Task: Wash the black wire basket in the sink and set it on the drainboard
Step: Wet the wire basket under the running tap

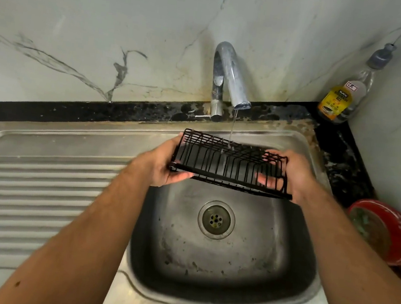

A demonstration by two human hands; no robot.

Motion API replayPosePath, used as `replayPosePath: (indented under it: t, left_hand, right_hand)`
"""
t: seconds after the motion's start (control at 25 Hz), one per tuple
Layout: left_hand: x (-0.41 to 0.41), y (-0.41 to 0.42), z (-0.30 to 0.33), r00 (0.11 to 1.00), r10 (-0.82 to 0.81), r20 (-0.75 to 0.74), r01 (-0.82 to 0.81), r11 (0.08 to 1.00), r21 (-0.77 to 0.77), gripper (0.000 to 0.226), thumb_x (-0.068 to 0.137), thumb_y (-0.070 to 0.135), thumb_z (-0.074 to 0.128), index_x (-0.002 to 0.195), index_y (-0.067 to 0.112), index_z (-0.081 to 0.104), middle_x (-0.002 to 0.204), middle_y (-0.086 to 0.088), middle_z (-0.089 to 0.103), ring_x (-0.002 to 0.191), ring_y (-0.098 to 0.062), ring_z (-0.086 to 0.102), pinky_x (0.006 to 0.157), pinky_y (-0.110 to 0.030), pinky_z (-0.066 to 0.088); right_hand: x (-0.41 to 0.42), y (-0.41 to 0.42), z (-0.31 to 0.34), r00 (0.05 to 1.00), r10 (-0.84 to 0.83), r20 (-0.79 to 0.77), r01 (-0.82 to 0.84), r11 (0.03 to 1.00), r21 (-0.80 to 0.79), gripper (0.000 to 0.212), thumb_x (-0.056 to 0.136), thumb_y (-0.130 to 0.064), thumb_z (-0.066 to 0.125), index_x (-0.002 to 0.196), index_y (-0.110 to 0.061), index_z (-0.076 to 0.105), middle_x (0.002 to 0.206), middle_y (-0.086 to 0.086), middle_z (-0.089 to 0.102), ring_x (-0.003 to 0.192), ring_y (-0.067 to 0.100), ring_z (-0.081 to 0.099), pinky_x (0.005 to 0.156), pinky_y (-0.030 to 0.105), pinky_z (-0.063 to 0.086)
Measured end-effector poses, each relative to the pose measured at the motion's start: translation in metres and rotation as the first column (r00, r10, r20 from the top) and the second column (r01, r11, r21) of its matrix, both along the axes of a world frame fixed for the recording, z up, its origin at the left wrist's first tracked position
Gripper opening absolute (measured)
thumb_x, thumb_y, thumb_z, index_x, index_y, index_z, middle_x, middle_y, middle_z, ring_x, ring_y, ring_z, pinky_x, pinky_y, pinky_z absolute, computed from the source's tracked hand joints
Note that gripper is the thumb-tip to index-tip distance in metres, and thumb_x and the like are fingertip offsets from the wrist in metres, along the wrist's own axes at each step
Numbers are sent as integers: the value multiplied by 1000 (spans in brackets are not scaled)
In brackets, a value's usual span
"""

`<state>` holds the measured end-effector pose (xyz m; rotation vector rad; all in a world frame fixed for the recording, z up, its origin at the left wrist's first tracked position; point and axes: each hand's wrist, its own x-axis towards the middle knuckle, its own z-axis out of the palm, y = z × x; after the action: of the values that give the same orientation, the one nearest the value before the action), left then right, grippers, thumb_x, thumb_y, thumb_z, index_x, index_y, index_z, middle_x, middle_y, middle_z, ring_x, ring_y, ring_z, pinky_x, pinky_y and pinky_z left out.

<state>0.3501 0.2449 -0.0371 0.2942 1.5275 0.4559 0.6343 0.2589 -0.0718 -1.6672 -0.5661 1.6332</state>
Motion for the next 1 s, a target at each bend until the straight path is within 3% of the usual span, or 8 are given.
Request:
replayPosePath:
  t: [0.12, 0.24, 0.36, 0.52, 0.6, 0.72, 0.8, 1.0]
  left_hand:
    - [14, -2, 17, 995, 90, 48, -93, 993, 68, 47, 96, 55, 60, 83, 11, 67, 56, -1, 64, 49, -11, 66, 48, -22, 59]
    - [26, -7, 32, 964, 247, 94, -259, 955, 142, 27, 101, 29, 60, 85, 8, 62, 64, -5, 59, 47, -9, 57, 41, -21, 55]
    - [44, -13, 49, 940, 288, 185, -326, 919, 221, 18, 102, 14, 58, 87, 6, 60, 56, -4, 59, 42, -8, 60, 46, -20, 56]
    - [60, -13, 69, 913, 318, 254, -383, 881, 276, 6, 103, -1, 51, 100, -2, 56, 87, -16, 64, 58, -18, 72, 56, -27, 62]
    - [62, -17, 71, 916, 310, 255, -374, 889, 264, 15, 101, -13, 41, 110, -6, 51, 99, -24, 62, 68, -25, 73, 58, -30, 63]
    - [67, -33, 63, 949, 264, 174, -307, 901, 306, 32, 99, -16, 36, 126, 0, 43, 98, -22, 63, 59, -23, 73, 52, -31, 61]
    - [69, -43, 55, 969, 222, 110, -247, 902, 355, 33, 100, -15, 35, 120, 11, 43, 99, -19, 63, 53, -23, 71, 48, -34, 59]
    - [65, -65, 44, 999, 49, -23, -34, 896, 443, 30, 101, -9, 39, 119, 13, 43, 102, -15, 62, 54, -26, 65, 48, -42, 60]
  right_hand:
    - [9, -5, -3, 999, -3, 37, 3, 1000, -26, 37, 101, -24, 37, 115, -11, 68, 112, 11, 71, 92, 44, 70, 79, 53, 61]
    - [13, -9, -8, 995, -12, 98, 17, 998, -52, 34, 101, -26, 35, 109, -19, 67, 107, 6, 68, 76, 37, 65, 83, 53, 56]
    - [16, -23, -18, 994, -98, 50, 101, 992, -76, 34, 99, -24, 35, 107, -18, 67, 101, 7, 70, 76, 34, 65, 84, 50, 56]
    - [12, -47, -29, 989, -150, -5, 148, 981, -129, 42, 104, -18, 27, 98, -13, 68, 85, 7, 72, 73, 24, 67, 69, 40, 57]
    - [9, -54, -40, 997, -69, 38, 74, 986, -149, 43, 102, -15, 29, 101, -8, 71, 85, 10, 76, 71, 23, 70, 66, 35, 56]
    - [6, -50, -51, 976, 119, 182, -93, 985, -144, 30, 99, -19, 48, 107, -8, 75, 94, 11, 77, 84, 25, 69, 78, 40, 57]
    - [-1, -43, -43, 942, 191, 275, -175, 981, -80, 20, 95, -22, 59, 102, -17, 76, 100, 2, 75, 98, 23, 66, 92, 39, 52]
    - [-40, -11, -7, 921, 200, 334, -264, 951, 159, 19, 98, -22, 59, 92, -33, 73, 104, -3, 76, 90, 15, 68, 85, 37, 57]
